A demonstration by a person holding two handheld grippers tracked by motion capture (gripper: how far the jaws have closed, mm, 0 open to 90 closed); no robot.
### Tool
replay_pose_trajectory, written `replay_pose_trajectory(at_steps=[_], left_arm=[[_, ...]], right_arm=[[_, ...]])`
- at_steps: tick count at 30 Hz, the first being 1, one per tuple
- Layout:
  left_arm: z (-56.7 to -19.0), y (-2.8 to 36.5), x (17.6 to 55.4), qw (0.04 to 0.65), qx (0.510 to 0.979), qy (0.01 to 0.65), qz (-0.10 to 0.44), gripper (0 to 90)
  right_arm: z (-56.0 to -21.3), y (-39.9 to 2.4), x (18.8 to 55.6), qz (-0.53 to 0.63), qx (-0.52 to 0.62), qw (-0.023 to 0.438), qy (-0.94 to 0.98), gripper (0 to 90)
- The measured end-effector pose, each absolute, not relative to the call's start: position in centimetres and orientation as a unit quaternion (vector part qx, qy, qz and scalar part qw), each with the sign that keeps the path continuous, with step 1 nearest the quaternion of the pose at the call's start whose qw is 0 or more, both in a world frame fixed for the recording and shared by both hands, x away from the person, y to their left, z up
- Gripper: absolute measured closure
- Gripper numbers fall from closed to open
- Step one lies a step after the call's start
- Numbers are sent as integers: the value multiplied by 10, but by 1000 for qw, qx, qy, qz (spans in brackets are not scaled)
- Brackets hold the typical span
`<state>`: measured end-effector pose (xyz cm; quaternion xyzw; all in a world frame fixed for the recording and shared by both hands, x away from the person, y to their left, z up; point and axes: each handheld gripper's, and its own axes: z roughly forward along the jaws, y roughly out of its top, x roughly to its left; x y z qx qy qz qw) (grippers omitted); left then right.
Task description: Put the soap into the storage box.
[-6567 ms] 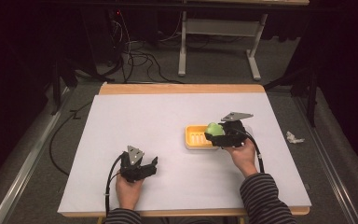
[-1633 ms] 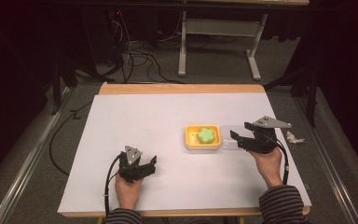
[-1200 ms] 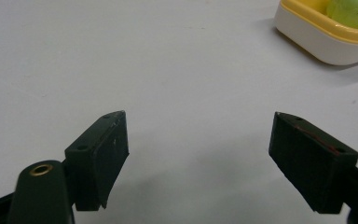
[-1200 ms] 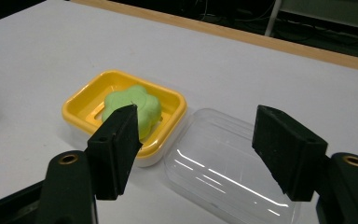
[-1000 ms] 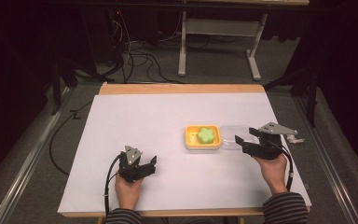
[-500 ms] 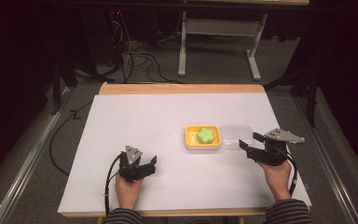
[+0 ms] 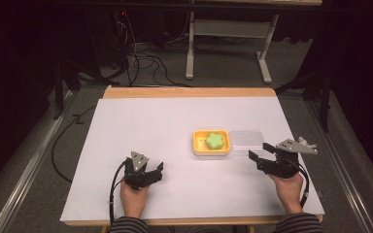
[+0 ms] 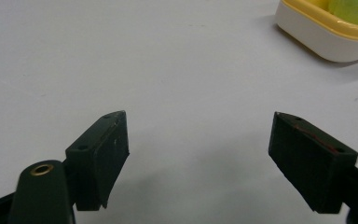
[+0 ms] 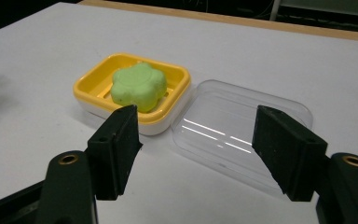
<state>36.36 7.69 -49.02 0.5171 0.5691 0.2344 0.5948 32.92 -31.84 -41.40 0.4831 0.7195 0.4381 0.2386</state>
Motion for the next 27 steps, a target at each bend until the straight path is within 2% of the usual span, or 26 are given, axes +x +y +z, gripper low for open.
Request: replay_pose_trajectory(at_steps=[27], left_arm=[[-491,75,363,590,526,565,235,210]], right_arm=[[-441,-299,319,441,482,208,728,324]])
